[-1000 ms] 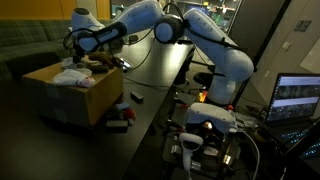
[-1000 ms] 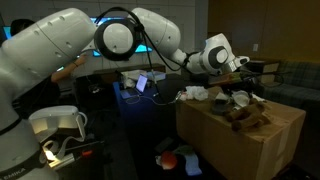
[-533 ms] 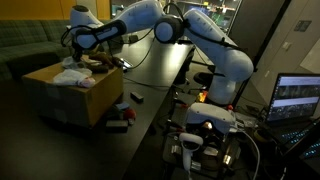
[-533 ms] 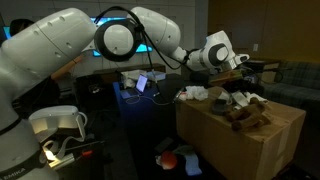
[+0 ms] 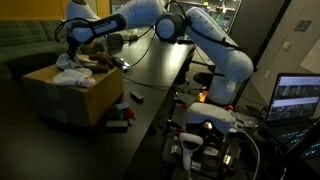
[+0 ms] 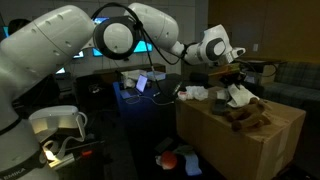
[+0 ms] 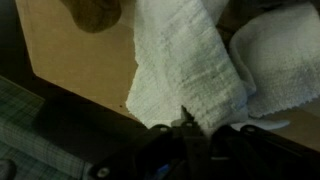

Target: Swap the things on the box with the things on the table

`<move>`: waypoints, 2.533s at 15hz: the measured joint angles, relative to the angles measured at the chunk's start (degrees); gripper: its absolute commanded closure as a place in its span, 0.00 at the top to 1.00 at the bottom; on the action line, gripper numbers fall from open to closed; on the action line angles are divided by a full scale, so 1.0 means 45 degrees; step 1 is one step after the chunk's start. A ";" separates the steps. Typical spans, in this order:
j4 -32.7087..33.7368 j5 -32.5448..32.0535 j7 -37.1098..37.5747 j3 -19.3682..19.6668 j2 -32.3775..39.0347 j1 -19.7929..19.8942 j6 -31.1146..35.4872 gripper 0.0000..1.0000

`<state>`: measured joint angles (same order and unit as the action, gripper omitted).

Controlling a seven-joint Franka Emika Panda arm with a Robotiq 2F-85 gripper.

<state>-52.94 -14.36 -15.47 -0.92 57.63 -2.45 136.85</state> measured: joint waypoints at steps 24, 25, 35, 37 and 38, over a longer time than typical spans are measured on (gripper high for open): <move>-0.6004 -0.0266 0.2162 0.1808 -0.7934 0.1082 -0.0146 0.02; -0.6653 -0.0381 0.2426 0.2081 -0.8419 0.1138 -0.0144 0.02; -1.3051 -0.1458 0.4168 0.3315 -1.0652 0.2572 0.0939 0.02; -1.3864 -0.1536 0.4541 0.3415 -1.0488 0.2755 0.1350 0.02; -1.4198 -0.1612 0.4808 0.3499 -1.0335 0.2810 0.1568 0.02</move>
<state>-116.84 -21.61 6.16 14.82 11.13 10.20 143.91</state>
